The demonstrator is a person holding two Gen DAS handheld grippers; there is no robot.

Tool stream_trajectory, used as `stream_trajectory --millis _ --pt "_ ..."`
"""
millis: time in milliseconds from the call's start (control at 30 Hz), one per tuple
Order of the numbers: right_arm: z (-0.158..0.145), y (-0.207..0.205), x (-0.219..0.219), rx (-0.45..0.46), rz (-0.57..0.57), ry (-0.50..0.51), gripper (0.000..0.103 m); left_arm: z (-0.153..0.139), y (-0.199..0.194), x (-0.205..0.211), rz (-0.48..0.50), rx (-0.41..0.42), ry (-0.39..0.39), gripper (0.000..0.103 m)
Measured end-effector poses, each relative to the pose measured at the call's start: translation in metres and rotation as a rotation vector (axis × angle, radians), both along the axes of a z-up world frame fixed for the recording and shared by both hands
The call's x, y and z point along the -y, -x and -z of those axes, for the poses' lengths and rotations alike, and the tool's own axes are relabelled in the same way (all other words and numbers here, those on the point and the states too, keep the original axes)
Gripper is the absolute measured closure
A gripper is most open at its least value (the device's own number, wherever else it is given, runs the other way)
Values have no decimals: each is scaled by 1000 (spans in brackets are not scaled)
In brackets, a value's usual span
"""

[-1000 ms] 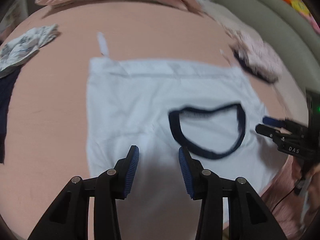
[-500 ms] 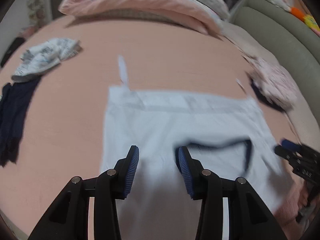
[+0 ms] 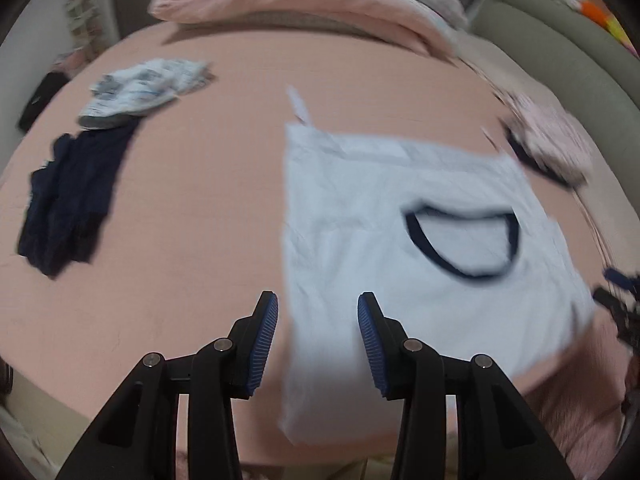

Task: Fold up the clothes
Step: 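Release the collar and move both grippers back from the folded shirt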

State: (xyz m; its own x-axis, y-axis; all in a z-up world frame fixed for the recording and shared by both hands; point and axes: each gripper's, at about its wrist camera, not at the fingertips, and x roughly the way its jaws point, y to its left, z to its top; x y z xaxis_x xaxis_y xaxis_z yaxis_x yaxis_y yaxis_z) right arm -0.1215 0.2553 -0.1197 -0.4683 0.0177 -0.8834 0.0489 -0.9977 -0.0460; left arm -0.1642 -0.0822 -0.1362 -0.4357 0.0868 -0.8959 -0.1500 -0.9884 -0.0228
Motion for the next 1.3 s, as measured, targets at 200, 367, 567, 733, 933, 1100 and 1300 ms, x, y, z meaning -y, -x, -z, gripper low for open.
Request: stream_trajectory --millis 200,367,567,733,933,1100,1300 --pt "23 -6 7 43 -10 11 45 29 -22 -9 18 77 93 61" --pt "10 -11 1 15 31 -125 45 12 -21 7 -84 93 -29 61" --pt "12 -12 22 44 -38 57 45 10 -25 -39 80 97 -78 61" --pt "23 -16 35 83 -79 101 45 27 -27 -57 133 134 8 61" --pt "18 -23 2 112 -79 113 46 32 -29 -32 90 143 10 61" --pt "5 -16 -39 263 -156 -152 46 33 -27 -34 75 139 21 61" --pt "-51 -4 -61 147 -75 42 45 25 -28 -30 35 96 -37 61"
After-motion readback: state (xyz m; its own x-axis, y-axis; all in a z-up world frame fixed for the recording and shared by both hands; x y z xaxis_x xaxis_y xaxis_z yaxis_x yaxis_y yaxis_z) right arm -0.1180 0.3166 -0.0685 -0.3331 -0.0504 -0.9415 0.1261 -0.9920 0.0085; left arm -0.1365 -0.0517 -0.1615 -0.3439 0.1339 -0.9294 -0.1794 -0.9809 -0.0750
